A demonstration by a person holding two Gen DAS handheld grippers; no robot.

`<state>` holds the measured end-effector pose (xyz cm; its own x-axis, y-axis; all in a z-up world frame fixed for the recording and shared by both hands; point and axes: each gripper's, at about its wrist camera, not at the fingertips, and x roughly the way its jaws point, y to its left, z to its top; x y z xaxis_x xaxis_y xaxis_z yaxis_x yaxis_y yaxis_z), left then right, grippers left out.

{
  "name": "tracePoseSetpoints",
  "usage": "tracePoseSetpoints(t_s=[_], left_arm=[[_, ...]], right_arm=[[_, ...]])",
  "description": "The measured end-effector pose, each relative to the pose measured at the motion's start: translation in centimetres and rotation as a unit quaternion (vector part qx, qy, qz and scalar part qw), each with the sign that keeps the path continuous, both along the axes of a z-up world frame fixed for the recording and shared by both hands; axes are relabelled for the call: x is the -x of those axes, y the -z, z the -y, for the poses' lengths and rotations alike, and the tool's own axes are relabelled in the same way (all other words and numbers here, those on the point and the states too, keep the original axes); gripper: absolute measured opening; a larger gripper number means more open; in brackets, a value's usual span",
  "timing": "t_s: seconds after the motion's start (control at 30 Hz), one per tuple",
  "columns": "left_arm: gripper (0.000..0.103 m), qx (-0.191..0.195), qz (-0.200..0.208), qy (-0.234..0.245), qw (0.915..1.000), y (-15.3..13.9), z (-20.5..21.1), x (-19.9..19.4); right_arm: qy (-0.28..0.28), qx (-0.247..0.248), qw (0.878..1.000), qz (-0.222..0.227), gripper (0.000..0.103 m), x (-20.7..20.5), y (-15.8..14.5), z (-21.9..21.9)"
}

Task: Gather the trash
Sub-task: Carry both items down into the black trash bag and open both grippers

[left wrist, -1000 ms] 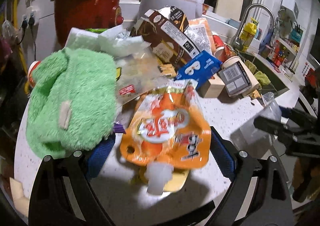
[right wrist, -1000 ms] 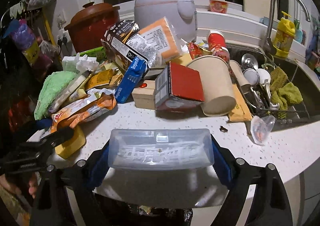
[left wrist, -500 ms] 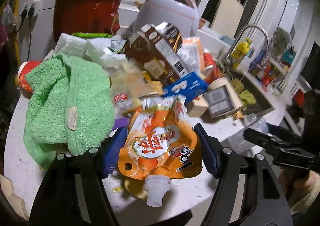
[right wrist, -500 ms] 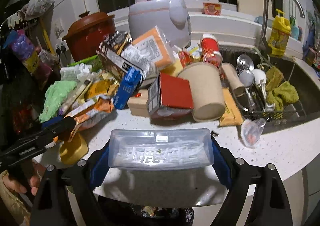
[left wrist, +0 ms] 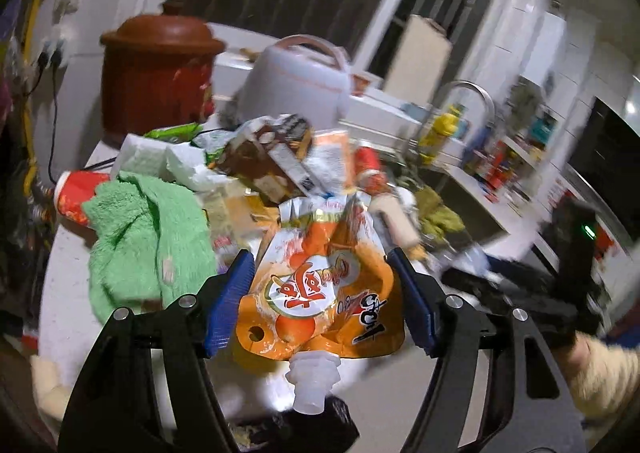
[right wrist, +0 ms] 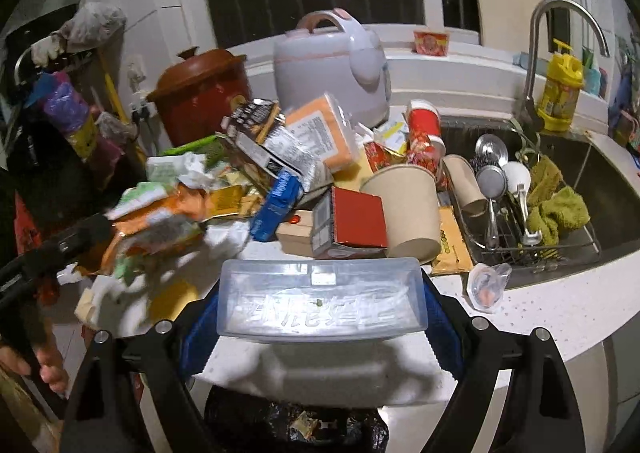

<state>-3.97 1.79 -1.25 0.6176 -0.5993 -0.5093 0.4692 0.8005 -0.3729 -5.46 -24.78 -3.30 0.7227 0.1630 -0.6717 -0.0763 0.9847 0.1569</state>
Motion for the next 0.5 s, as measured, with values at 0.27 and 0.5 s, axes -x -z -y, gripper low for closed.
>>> tracePoseSetpoints(t_s=[0.27, 0.5], left_arm=[[0.067, -0.038, -0.088, 0.066, 0.9933, 2.5, -0.9, 7.8], [0.067, -0.090, -0.192, 0.066, 0.9751, 13.1, -0.6, 8.9]], right_arm=[[-0.079, 0.011, 0.994, -0.077, 0.085, 5.2, 0.3, -2.0], [-0.105, 0.024, 0.975, -0.195, 0.085, 6.7, 10.4, -4.4]])
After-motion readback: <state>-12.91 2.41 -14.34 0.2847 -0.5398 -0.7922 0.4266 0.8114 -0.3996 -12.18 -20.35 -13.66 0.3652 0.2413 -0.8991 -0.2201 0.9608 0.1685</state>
